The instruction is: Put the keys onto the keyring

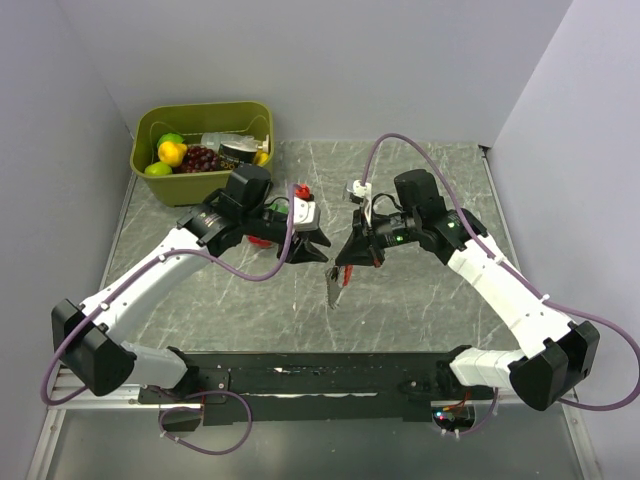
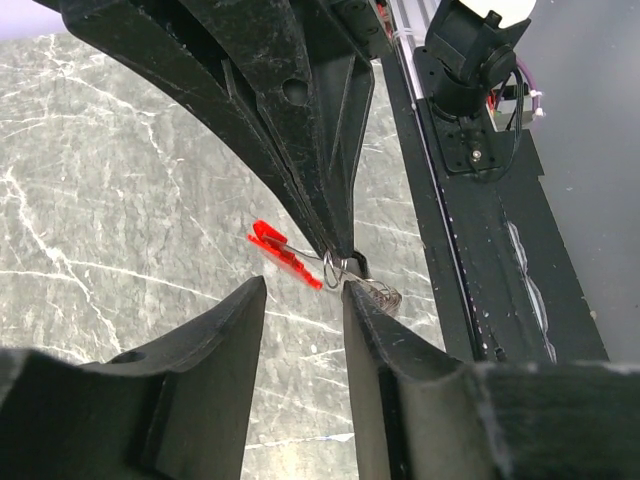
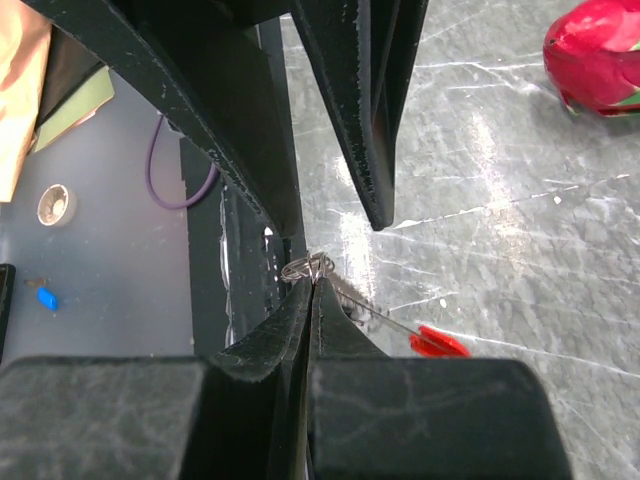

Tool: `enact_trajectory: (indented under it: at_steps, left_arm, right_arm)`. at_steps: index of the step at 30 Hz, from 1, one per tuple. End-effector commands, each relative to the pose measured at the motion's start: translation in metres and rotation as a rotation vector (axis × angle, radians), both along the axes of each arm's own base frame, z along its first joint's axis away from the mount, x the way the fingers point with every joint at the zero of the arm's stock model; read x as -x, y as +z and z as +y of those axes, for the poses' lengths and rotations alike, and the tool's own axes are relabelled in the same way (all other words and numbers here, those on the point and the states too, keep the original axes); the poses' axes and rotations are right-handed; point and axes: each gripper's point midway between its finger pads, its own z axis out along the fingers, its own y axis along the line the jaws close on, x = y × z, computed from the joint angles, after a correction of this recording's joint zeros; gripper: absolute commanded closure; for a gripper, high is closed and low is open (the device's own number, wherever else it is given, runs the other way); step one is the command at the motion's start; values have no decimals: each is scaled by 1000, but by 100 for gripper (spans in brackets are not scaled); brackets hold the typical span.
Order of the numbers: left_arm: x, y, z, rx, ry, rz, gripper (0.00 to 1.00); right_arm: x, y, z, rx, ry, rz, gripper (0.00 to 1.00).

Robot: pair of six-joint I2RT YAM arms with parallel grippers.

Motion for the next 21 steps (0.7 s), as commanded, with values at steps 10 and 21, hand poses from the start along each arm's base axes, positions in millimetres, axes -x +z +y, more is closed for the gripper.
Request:
enact_trajectory:
  at_steps: [10, 21]
  left_arm:
    - [8, 8, -13, 39, -73, -10, 63]
    - [14, 10, -15, 45, -100, -9, 64]
  right_arm:
    - [0, 25, 5, -65, 11, -77, 100]
    - [-2, 21, 6, -59, 4, -69, 100]
